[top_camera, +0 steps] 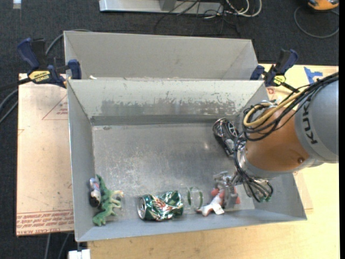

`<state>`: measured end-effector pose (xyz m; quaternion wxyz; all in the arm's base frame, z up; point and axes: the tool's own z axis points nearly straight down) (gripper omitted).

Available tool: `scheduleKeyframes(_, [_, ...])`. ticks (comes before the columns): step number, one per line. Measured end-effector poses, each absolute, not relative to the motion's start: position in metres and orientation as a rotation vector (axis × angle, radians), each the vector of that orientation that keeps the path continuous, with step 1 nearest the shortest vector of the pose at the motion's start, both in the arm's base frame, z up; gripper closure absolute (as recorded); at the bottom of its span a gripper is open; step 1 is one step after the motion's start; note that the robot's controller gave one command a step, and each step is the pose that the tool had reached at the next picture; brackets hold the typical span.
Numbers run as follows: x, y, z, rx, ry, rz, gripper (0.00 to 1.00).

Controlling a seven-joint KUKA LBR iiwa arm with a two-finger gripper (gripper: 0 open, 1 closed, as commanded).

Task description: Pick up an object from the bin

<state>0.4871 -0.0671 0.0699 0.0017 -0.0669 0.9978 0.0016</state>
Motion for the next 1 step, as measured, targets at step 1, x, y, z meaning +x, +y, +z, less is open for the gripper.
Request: scheduleKeyframes(1, [0.4857, -0.0646, 0.0704, -0.244, 3.129, 0.006, 1.0])
